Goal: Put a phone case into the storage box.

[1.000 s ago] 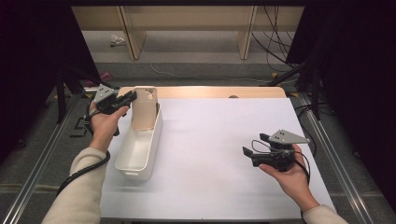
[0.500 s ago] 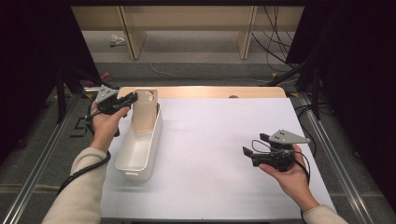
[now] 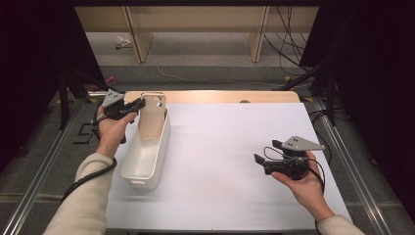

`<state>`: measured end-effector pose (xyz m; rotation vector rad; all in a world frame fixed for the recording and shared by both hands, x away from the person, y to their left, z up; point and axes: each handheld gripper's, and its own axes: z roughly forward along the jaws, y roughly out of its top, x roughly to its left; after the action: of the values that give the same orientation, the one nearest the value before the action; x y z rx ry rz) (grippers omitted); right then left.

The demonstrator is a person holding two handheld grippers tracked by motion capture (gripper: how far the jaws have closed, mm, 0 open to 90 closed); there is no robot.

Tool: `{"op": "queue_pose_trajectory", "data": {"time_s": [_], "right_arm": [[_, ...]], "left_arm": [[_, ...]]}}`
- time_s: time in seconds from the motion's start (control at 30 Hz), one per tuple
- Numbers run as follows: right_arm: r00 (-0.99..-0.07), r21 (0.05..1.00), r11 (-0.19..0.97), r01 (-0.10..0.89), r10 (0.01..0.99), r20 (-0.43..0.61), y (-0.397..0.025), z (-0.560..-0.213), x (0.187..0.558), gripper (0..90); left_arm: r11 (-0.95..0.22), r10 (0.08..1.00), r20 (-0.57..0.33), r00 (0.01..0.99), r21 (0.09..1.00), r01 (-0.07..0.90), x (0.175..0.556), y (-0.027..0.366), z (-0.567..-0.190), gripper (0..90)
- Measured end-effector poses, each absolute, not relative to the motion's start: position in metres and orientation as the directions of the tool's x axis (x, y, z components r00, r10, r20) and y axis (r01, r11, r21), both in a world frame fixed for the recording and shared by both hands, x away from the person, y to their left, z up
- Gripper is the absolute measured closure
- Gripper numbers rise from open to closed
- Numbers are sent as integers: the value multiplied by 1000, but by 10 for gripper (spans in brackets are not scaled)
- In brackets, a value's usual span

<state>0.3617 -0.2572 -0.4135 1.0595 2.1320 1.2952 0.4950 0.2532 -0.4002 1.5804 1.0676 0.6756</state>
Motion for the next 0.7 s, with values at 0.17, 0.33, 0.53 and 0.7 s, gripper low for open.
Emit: {"op": "queue_pose_trajectory", "data": {"time_s": [0.17, 0.33, 0.53, 0.7], "right_arm": [[-618, 881, 272, 387, 786, 28, -257, -414, 362, 161], [-617, 881, 271, 387, 786, 29, -257, -414, 362, 161], [-617, 881, 271, 388, 786, 30, -257, -414, 362, 161], [-617, 881, 272, 387, 786, 29, -257, -413, 362, 161]], "left_arm": [[-36, 894, -104, 435, 953, 301, 497, 253, -403, 820], [-31, 896, -111, 429, 950, 311, 498, 253, -406, 819], [-28, 898, -117, 425, 947, 320, 499, 253, -409, 818], [-28, 899, -118, 423, 946, 324, 501, 253, -411, 817]]}}
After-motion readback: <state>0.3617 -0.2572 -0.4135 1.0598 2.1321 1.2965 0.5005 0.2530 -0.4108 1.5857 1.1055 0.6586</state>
